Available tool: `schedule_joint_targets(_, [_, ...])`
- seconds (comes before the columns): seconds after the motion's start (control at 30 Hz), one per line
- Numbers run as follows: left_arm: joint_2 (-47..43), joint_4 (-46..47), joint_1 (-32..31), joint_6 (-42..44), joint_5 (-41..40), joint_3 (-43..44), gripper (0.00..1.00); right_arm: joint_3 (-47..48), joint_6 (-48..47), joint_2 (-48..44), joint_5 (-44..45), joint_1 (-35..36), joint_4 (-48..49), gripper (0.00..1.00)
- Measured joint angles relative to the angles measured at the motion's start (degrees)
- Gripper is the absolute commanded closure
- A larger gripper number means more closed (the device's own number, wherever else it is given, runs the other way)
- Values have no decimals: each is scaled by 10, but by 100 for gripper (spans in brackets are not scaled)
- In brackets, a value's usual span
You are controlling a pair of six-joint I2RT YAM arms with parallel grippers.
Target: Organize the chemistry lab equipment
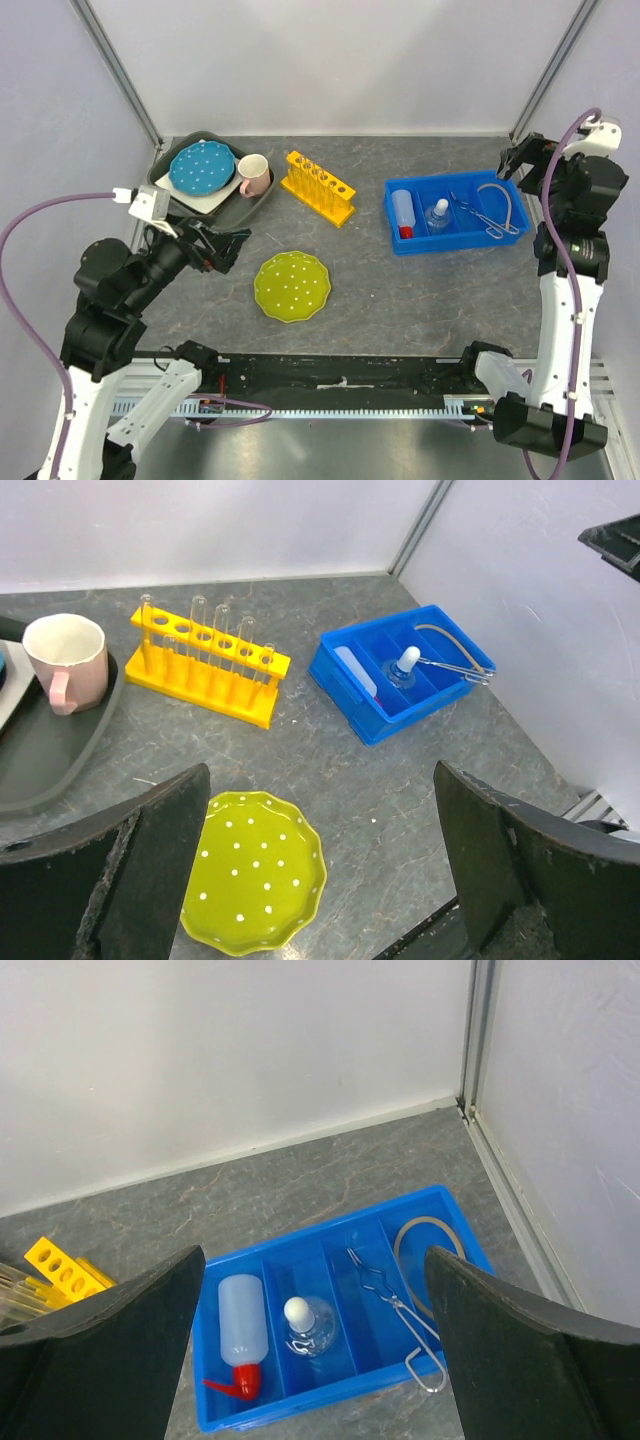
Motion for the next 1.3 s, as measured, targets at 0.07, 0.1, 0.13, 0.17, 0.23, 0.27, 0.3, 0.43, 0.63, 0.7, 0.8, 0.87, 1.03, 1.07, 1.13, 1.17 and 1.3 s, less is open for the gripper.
schedule_joint_targets(0.07, [-2, -19, 0, 6, -6, 21, 1, -15, 2, -17, 9, 0, 1, 2])
schedule_joint_targets(0.1, [-4, -27, 0, 9, -10, 29, 1, -24, 2, -25, 13, 0, 1, 2])
schedule_joint_targets(0.13, [-7, -35, 0, 12, -16, 37, 1, -29, 2, -30, 17, 0, 0, 2])
schedule_joint_targets(0.17, [-10, -41, 0, 15, -18, 41, 1, -33, 1, -32, 19, 0, 0, 2])
schedule_joint_targets(0.23, [-14, -55, 0, 19, -24, 48, 1, -44, 1, -37, 24, 0, 0, 2])
schedule_joint_targets(0.27, [-17, -60, 0, 21, -26, 50, 1, -49, 1, -40, 26, 0, 0, 2])
schedule_joint_targets(0.3, [-19, -66, 0, 22, -28, 51, 1, -56, -2, -44, 27, 0, 0, 2])
schedule_joint_targets(0.43, [-27, -88, 0, 23, -31, 52, 1, -73, -9, -58, 30, 0, -9, 2])
schedule_joint_targets(0.63, [-43, -109, 0, 24, -32, 52, 1, -78, -23, -74, 35, 0, -9, 2])
schedule_joint_targets(0.7, [-50, -115, 0, 24, -32, 50, 1, -78, -26, -75, 36, 0, -9, 2])
schedule_joint_targets(0.8, [-60, -122, 0, 24, -32, 49, 1, -78, -28, -75, 36, 0, -12, 2])
schedule_joint_targets(0.87, [-66, -125, 0, 24, -32, 47, 1, -78, -28, -75, 36, 0, -15, 2])
schedule_joint_targets(1.03, [-85, -130, 0, 24, -34, 39, 1, -78, -27, -75, 36, 0, -25, 2])
schedule_joint_targets(1.07, [-89, -131, 0, 24, -34, 37, 1, -78, -27, -75, 36, 0, -26, 2])
schedule_joint_targets(1.13, [-97, -134, 0, 24, -36, 30, 1, -78, -27, -75, 37, 0, -28, 2])
schedule_joint_targets(1.17, [-99, -136, 0, 24, -37, 27, 1, -78, -27, -75, 37, 0, -30, 2])
schedule_joint_targets(1.3, [-104, -144, 0, 24, -38, 18, 1, -78, -27, -76, 42, 0, -31, 2])
